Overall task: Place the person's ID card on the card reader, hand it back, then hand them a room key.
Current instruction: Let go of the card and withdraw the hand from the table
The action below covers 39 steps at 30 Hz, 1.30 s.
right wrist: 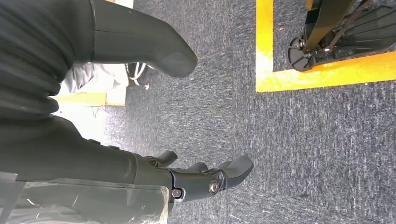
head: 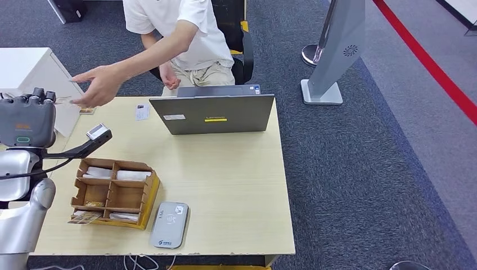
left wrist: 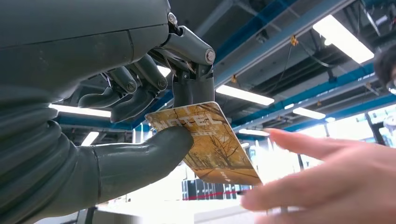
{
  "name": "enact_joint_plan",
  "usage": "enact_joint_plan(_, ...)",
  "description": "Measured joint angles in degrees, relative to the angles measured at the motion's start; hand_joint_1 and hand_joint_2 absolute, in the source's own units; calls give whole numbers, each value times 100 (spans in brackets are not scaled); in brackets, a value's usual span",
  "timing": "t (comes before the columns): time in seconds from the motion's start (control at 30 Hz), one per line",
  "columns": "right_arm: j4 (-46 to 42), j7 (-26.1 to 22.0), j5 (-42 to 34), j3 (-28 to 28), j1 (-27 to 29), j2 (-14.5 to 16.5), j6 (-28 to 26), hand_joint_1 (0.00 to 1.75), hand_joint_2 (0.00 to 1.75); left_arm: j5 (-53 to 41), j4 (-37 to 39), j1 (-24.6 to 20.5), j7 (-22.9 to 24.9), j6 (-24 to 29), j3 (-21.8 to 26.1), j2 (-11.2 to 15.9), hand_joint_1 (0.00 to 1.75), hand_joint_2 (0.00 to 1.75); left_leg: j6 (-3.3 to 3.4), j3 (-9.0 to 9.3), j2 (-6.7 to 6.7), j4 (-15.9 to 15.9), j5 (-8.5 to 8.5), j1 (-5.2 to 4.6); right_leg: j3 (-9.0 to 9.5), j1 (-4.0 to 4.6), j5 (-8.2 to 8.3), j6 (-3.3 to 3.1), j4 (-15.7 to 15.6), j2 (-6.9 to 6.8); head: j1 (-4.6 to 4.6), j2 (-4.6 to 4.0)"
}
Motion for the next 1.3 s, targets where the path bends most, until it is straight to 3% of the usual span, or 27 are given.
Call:
enact_joint_plan(0.43, 6, 11, 3, 35, 13, -45, 9, 0, 175, 9, 672, -190, -46, -5, 0, -176, 175, 175, -1, -1, 39, 0, -5, 0, -13, 0, 1, 0, 1, 42, 0, 0)
enact_joint_plan(0.57, 7, 11, 5, 35, 17, -47, 6, 0, 175, 71, 718, -190, -48, -9, 0, -208, 0, 175, -8, -1, 56, 0, -15, 0, -20, 0, 0, 0, 2, 61, -1, 0)
enact_joint_plan(0.7, 7, -25, 7, 36, 27, -50, 2, 0, 175, 296, 686, -113, -74, -22, 5, -212, 0, 175, -5, -5, 44, -2, -18, 0, -19, 0, -5, -1, 2, 50, -1, 0)
enact_joint_plan(0.87, 7, -62, -25, 36, 39, -51, -16, 0, 175, 556, 119, 343, -146, -126, 23, -197, 0, 175, -5, -6, 41, -4, -19, 0, -15, 0, -6, -2, 2, 46, -1, 0)
enact_joint_plan(1.1, 7, -34, -170, 20, 75, -50, -59, 0, 175, 752, -1648, 1477, -179, -328, 86, -111, 0, 175, -5, -7, 41, -3, -21, -1, -15, 0, -7, -1, 0, 46, 0, 0)
enact_joint_plan(1.3, 7, -59, -342, -84, 108, -31, -141, 0, 175, 735, -3093, 2633, -374, -51, 179, 32, 0, 175, -4, -6, 41, -5, -28, 0, -14, 0, -14, -2, 0, 41, -1, 0)
